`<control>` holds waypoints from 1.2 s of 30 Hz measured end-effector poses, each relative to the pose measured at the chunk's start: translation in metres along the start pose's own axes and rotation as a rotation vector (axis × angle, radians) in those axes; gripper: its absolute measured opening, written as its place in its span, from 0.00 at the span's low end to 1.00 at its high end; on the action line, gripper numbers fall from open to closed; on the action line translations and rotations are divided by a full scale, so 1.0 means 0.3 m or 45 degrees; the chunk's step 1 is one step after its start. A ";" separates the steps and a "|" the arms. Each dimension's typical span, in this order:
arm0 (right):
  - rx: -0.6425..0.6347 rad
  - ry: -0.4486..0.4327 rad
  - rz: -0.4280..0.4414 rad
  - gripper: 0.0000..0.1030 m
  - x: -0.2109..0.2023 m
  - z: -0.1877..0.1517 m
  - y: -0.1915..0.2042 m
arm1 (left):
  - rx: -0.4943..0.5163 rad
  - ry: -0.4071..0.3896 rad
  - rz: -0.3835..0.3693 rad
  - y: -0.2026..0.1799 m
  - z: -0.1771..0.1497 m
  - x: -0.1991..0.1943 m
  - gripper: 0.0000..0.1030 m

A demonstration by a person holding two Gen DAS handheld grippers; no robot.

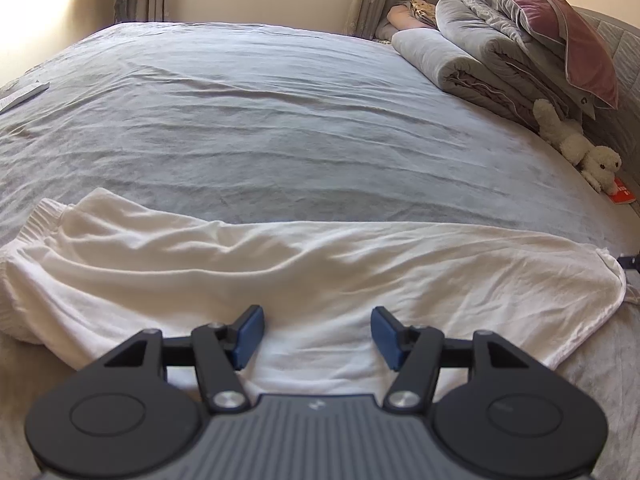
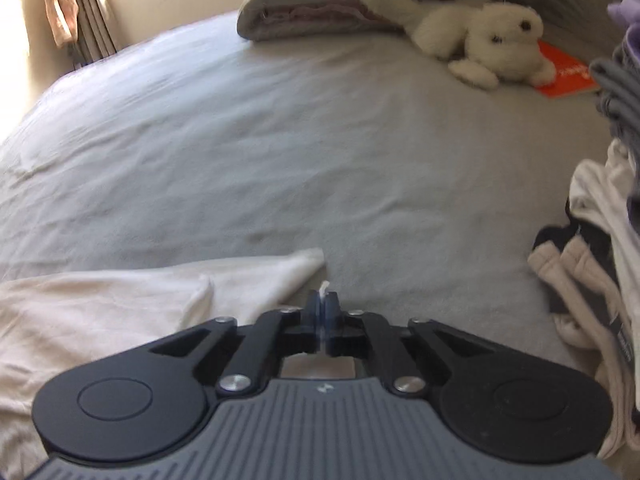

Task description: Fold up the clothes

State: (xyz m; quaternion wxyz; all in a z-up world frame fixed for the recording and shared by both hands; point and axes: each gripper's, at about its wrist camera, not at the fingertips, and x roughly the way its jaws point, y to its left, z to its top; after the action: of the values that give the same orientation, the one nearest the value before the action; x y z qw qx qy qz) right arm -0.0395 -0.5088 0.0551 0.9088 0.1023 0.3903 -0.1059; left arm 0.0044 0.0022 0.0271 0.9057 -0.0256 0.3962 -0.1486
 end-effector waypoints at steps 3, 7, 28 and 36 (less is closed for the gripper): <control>-0.015 -0.191 -0.054 0.02 -0.067 0.027 0.011 | -0.020 -0.005 -0.005 0.009 0.000 -0.007 0.59; -0.027 -0.163 -0.114 0.02 -0.030 0.023 0.010 | -0.035 -0.011 -0.005 0.017 0.002 -0.010 0.59; -0.261 -0.016 -0.051 0.18 0.000 -0.043 0.249 | 0.068 -0.021 0.013 -0.026 -0.009 -0.006 0.59; 0.333 -0.034 -0.108 0.03 -0.123 -0.096 0.009 | 0.048 -0.009 -0.020 0.010 -0.009 -0.034 0.59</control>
State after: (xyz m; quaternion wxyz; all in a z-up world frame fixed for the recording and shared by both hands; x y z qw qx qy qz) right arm -0.0834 -0.4944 0.0631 0.8874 0.2020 0.3652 -0.1956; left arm -0.0034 0.0081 0.0318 0.9062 -0.0120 0.3899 -0.1631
